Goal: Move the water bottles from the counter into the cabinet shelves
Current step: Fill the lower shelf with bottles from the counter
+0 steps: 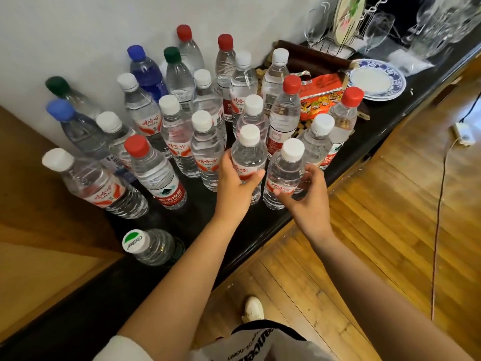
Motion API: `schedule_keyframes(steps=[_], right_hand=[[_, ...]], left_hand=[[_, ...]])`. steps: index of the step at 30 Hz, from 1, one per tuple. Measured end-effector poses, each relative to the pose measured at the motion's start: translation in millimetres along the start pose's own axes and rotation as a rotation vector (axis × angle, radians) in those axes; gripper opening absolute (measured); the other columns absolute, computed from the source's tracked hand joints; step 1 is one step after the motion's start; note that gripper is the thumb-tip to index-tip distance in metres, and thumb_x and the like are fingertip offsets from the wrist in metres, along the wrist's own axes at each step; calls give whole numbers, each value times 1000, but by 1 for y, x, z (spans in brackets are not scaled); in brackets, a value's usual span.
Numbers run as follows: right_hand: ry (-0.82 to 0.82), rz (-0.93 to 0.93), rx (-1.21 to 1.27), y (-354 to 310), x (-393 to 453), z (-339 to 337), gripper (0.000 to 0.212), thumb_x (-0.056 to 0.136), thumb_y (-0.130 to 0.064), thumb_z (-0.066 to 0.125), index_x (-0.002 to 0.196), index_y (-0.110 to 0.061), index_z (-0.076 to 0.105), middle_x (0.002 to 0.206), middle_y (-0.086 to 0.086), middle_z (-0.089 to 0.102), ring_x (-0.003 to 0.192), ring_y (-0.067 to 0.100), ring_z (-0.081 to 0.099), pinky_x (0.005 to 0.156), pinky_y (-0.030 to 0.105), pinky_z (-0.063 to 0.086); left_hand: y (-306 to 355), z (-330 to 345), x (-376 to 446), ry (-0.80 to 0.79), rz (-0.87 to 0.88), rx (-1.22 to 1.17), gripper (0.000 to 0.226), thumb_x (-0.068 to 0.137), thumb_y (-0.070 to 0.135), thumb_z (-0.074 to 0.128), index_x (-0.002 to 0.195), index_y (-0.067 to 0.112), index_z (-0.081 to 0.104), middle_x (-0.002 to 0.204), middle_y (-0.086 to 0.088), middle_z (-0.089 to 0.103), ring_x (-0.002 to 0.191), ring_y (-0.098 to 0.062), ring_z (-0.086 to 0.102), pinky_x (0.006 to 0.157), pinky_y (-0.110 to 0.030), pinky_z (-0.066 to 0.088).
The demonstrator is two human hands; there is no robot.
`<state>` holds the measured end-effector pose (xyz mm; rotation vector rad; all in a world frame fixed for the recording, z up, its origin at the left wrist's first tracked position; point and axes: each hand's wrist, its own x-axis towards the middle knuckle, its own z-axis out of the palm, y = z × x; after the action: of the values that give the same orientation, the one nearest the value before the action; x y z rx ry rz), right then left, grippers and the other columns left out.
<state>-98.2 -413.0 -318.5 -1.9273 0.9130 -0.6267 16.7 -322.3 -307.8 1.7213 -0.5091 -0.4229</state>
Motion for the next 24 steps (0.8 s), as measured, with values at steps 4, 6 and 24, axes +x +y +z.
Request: schedule_keyframes(steps=[4,6,24], right_hand=[[45,33,57,-2,-1,5,64,69,-31,79,113,-32,33,114,-6,50,107,11,51,91,32,47],[52,68,93,-2,-2,7,65,68,-30,80,111,-33,32,113,-8,51,106,10,51,92,35,48],[-258,129,293,-46,-63,-7,66,42,-19,87,101,-32,58,100,-10,67,90,2,62,75,26,48]], left_hand=[[0,-3,2,-34,-30,-73,75,77,5,71,135,13,25,128,2,44,121,-11,44,99,-23,38],[-2,-5,0,-57,-17,-73,73,76,4,71,130,18,24,124,5,43,118,-8,44,93,-14,38],[7,-85,-85,-214,-122,-416,55,66,11,65,110,28,38,110,14,55,94,11,59,74,-8,47]])
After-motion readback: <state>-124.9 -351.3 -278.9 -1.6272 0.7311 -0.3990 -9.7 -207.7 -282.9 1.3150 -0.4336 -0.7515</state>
